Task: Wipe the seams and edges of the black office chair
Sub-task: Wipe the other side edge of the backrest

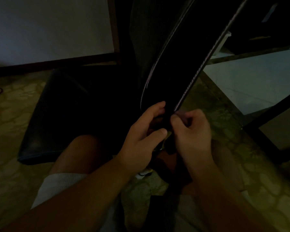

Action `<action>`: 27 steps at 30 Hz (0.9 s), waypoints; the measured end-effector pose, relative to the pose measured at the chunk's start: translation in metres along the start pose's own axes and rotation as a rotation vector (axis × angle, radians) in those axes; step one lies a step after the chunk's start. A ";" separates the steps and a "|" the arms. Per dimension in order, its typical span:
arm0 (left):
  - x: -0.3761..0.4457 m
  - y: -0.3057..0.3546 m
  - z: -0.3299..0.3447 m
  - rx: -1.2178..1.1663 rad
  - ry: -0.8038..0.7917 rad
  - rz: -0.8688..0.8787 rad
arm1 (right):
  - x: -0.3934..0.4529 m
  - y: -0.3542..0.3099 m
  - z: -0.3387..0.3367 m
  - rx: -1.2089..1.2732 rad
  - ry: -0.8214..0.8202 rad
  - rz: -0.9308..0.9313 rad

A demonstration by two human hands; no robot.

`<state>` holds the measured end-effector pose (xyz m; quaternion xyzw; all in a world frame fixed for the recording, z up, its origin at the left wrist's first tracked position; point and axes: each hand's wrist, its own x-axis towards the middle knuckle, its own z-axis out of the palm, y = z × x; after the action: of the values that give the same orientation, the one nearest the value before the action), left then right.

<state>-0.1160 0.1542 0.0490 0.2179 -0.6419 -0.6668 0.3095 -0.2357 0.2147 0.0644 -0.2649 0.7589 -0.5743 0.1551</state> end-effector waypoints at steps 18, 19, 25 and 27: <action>0.007 0.008 0.005 0.066 0.035 0.052 | 0.004 -0.009 -0.009 0.009 -0.129 0.043; 0.007 0.008 0.005 0.062 0.035 0.051 | 0.005 -0.008 -0.008 0.052 -0.109 0.062; 0.005 0.004 0.007 0.030 0.063 0.066 | 0.002 -0.007 -0.005 0.047 -0.063 0.041; 0.004 0.003 0.008 0.025 0.066 0.079 | 0.001 -0.007 -0.005 0.080 -0.030 0.036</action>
<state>-0.1238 0.1572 0.0532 0.2182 -0.6476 -0.6387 0.3537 -0.2376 0.2169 0.0727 -0.2532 0.7376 -0.5973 0.1873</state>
